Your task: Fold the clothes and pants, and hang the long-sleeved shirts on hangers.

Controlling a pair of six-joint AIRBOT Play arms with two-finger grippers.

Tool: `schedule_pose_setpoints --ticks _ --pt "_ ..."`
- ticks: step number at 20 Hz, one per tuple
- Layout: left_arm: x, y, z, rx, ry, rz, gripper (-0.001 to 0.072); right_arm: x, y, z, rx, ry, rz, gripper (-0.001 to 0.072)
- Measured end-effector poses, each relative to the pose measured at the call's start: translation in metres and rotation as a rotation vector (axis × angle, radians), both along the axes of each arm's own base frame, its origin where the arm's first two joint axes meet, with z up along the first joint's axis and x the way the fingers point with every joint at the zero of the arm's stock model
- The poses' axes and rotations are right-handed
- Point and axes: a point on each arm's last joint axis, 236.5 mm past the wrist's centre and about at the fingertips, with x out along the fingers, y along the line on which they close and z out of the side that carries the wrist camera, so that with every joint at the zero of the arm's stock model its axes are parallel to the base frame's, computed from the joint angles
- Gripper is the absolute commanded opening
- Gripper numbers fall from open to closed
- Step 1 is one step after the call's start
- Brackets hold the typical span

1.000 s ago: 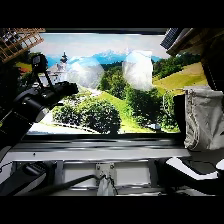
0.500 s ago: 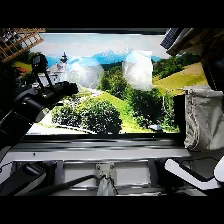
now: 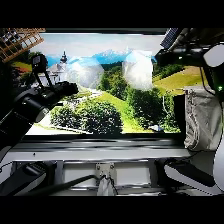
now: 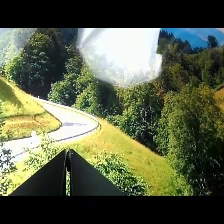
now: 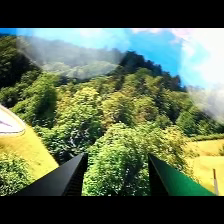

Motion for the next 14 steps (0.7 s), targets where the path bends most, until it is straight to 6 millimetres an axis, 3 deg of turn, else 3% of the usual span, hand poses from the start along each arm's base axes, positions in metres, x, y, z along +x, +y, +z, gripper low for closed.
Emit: schedule_pose_setpoints --ticks 4,14 --pt "0.0 0.0 0.0 0.0 0.0 0.0 0.0022 -0.005 0.023 0.0 -0.016 -0.008 0.058 0.0451" --pt "0.0 0.0 0.0 0.0 0.0 0.0 0.0022 -0.008 0.031 0.0 -0.022 -0.01 0.077 0.0451"
